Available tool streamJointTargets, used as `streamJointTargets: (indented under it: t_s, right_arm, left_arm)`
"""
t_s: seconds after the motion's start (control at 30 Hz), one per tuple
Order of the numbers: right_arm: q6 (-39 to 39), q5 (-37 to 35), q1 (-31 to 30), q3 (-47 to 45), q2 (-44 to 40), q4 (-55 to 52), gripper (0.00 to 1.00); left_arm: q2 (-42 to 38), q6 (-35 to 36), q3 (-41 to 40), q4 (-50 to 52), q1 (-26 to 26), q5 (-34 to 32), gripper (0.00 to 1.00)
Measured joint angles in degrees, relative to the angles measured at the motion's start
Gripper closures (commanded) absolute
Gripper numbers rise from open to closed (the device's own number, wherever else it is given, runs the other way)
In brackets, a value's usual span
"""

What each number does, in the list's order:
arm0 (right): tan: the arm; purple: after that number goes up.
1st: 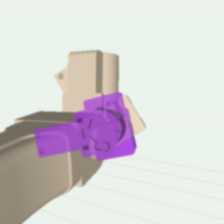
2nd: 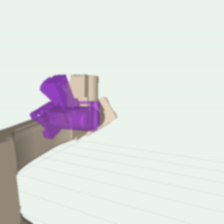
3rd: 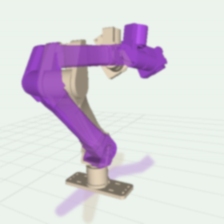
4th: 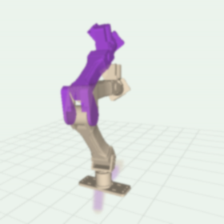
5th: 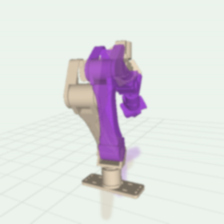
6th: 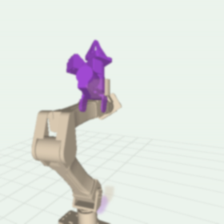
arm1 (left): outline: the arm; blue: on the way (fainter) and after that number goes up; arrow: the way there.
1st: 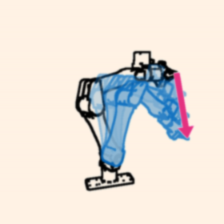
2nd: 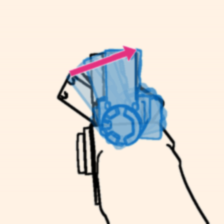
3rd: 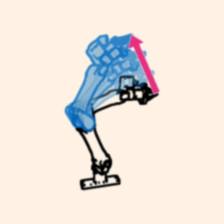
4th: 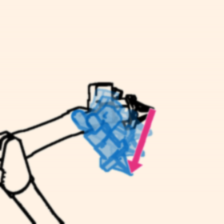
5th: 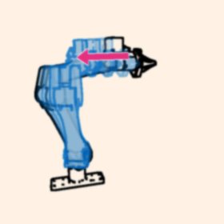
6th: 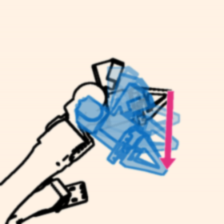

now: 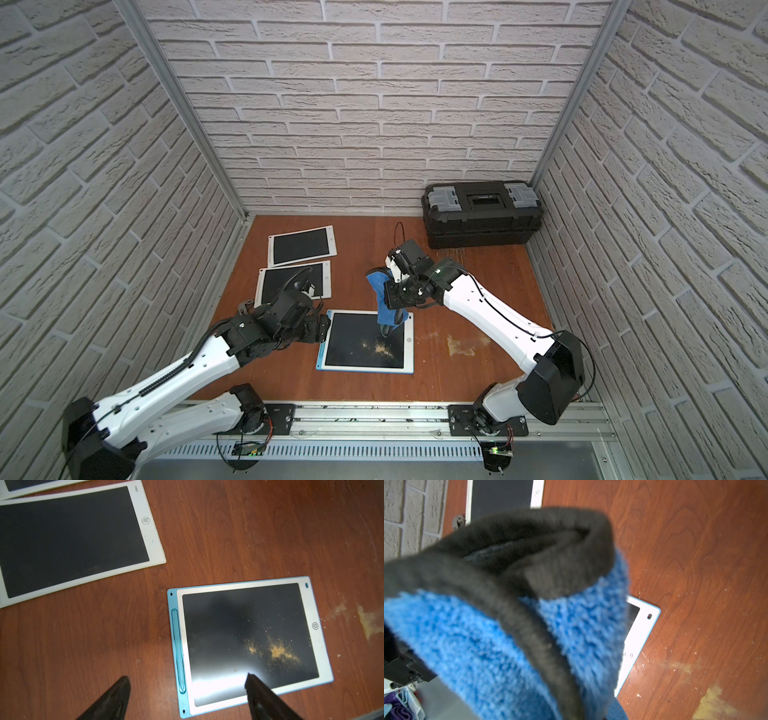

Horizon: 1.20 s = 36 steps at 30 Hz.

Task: Wipe the drawing tablet
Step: Wipe the dirt from the drawing tablet.

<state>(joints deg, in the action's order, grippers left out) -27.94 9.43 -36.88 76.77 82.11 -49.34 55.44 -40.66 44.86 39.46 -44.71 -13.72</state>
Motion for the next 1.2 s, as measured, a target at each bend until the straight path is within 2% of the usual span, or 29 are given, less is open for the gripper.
streamJointTargets:
  t_s: [0.23, 0.4, 0.63, 0.83, 1.0, 1.2]
  right_arm:
    - [0.8, -3.3, 0.6, -1.1, -1.1, 3.4, 0.97]
    - [1.6, -2.9, 0.7, -0.8, 2.8, 4.6, 0.97]
    - [1.9, -2.9, 0.8, -2.1, 1.0, 5.7, 0.97]
    - [1.8, -2.4, 1.1, -1.5, 0.9, 4.6, 0.97]
    - [0.4, 1.6, 2.7, -4.4, 1.2, 5.0, 0.97]
    - [-2.4, 7.8, 3.3, -8.4, 4.2, 8.3, 0.97]
  left_arm:
    - [3.1, -1.0, 2.4, 0.9, -0.1, -2.1, 0.14]
    - [1.0, -2.8, 2.4, 2.6, -0.1, -3.0, 0.14]
    - [-0.3, -2.4, 5.6, 5.2, -0.1, -4.2, 0.10]
    - [7.3, -0.2, 7.0, 4.8, -0.1, -2.8, 0.17]
    - [12.9, 2.0, 6.0, 3.8, 0.4, -0.6, 0.23]
    - [17.5, 2.1, 1.3, 1.2, 4.6, 4.5, 0.47]
